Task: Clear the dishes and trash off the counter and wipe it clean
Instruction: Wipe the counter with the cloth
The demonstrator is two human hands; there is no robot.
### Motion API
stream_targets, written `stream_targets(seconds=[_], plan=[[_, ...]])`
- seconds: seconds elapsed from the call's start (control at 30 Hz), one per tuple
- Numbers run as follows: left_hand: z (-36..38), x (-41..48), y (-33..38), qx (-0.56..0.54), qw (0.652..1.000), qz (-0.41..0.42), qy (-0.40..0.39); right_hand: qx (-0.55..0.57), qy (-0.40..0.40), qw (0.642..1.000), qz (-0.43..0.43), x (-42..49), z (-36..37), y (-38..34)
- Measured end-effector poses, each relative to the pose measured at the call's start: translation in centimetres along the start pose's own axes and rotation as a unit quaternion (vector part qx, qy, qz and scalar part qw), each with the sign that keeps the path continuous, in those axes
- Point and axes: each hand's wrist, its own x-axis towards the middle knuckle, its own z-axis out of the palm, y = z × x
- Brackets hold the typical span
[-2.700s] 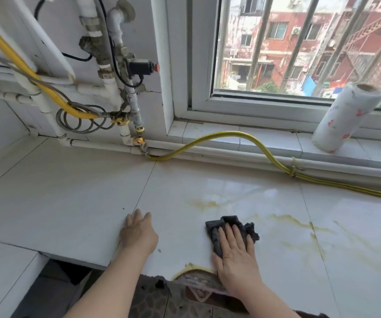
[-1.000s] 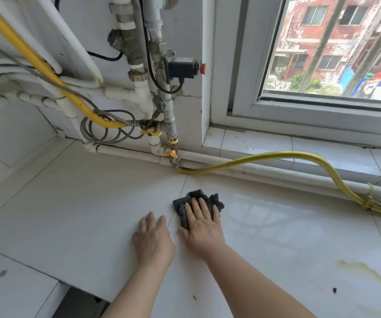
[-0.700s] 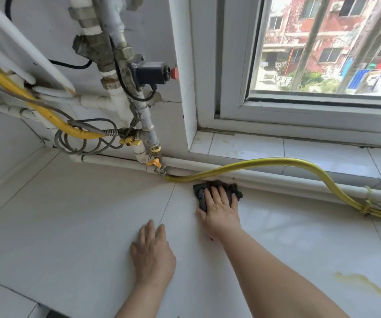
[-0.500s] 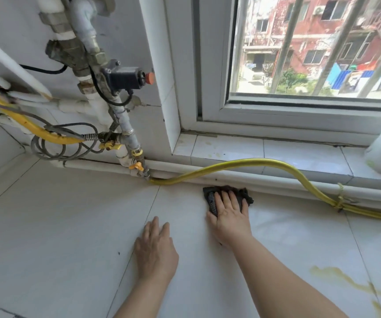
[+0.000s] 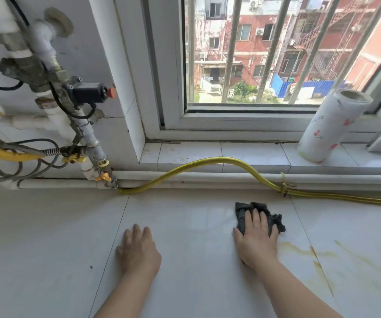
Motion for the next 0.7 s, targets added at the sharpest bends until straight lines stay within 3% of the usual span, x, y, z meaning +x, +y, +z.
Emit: stream_targets(seconds=[0.23,0.33,0.7], plan=[[-0.2,-0.4,-0.6,0.003,1.000,0.023,-0.015,-0.021,0.050,0.993,-0.103,-5.5,3.6,-3.9],[0.0,-1.4,-0.4,-0.004,0.999,0.029,-0.013,-0.007,0.020,0.992,-0.126,-7.4,4.7,-4.2],[0.7,-6.3,7.2,-0.009,0.993,0.118,0.002,-0.016,0.077,0.983,-0.165,-9.5,5.4,2.0]])
